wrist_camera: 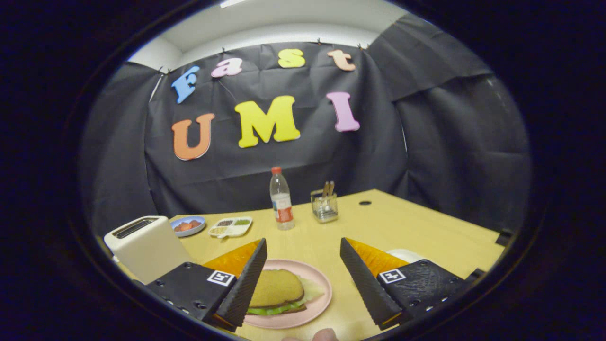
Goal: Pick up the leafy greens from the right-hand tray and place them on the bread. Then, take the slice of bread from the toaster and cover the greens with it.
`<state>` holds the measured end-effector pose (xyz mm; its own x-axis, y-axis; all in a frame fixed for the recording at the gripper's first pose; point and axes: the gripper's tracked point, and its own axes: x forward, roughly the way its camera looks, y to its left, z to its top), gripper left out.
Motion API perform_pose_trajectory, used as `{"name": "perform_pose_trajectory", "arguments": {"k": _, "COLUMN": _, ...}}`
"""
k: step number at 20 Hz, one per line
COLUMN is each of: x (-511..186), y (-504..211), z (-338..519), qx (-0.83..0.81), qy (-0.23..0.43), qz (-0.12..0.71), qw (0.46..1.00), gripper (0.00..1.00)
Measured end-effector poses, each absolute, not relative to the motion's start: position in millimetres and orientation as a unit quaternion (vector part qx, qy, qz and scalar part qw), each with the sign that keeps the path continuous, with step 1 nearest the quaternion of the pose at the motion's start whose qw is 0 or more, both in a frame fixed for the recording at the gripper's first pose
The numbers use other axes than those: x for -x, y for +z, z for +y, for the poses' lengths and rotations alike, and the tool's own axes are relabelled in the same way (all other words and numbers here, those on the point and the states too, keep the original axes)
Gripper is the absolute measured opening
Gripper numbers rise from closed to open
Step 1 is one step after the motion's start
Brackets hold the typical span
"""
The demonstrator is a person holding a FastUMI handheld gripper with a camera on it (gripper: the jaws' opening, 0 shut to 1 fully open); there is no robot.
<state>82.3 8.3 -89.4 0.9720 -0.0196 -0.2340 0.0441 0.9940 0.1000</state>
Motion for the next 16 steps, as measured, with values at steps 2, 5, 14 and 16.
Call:
{"name": "perform_pose_trajectory", "arguments": {"k": 2, "x": -75, "y": -55, "z": 8, "qx": -0.017, "qy": -0.021, "qz": 0.074, "qw": 0.997, "gripper": 0.95}}
{"name": "perform_pose_trajectory", "arguments": {"k": 5, "x": -60, "y": -23, "z": 19, "qx": -0.009, "qy": -0.010, "qz": 0.036, "qw": 0.999, "gripper": 0.94}}
{"name": "perform_pose_trajectory", "arguments": {"k": 14, "x": -13, "y": 9, "z": 55, "qx": -0.014, "qy": 0.033, "qz": 0.011, "qw": 0.999, "gripper": 0.95}}
{"name": "perform_pose_trajectory", "arguments": {"k": 16, "x": -6, "y": -1, "z": 67, "qx": -0.017, "qy": 0.045, "qz": 0.020, "qw": 0.999, "gripper": 0.95}}
